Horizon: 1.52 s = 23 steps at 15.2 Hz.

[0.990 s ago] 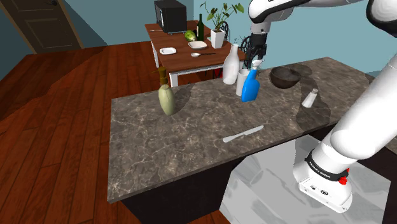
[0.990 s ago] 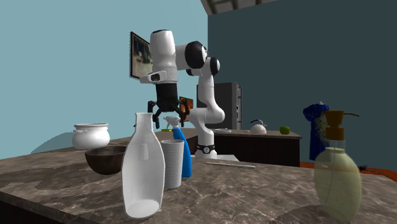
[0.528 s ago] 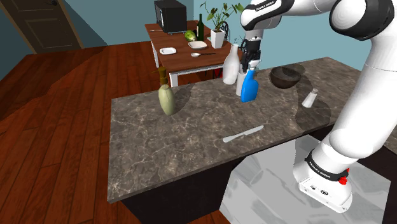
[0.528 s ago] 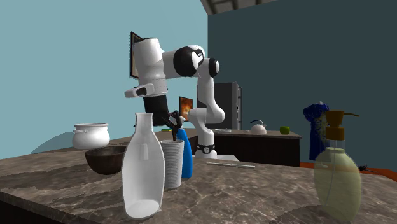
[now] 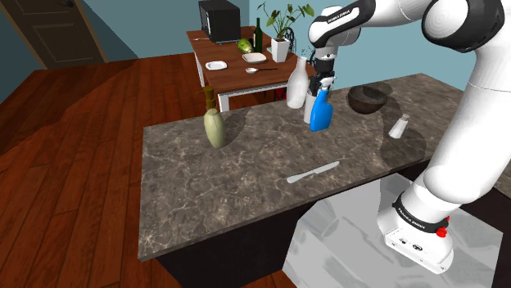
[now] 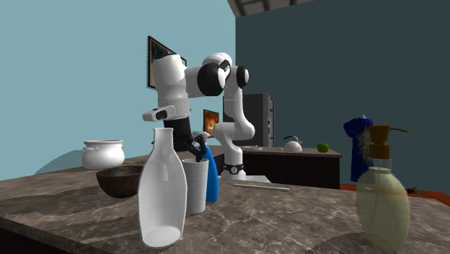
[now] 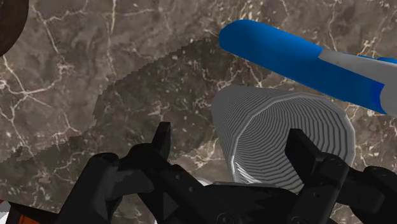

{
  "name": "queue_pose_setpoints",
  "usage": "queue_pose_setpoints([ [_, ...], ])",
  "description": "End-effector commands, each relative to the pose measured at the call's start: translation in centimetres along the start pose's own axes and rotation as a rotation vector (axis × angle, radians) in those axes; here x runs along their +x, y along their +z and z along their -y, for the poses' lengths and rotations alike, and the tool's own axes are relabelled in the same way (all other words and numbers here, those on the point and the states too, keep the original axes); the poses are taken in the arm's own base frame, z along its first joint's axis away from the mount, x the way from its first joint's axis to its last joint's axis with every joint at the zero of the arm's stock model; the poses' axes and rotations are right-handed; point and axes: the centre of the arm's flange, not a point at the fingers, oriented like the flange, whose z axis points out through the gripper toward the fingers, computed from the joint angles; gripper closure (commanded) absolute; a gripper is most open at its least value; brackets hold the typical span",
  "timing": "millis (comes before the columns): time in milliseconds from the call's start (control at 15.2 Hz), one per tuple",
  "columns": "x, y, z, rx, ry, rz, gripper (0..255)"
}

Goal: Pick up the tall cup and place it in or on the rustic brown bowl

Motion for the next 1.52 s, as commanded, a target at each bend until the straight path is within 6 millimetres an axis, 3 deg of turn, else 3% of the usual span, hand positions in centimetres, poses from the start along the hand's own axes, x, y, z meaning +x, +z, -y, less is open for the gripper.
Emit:
queue_pose_setpoints([
  [0, 0.0, 0.0, 0.0, 0.0, 0.0, 0.0, 0],
  [198, 0.0, 0.0, 0.0, 0.0, 0.0, 0.0, 0],
  [264, 0.0, 0.0, 0.0, 0.0, 0.0, 0.0, 255],
  [858, 0.0, 0.0, 0.0, 0.0, 0.0, 0.0, 255],
  [1452, -0.9, -4.6, 0.5, 0.0, 0.0, 0.0, 255],
])
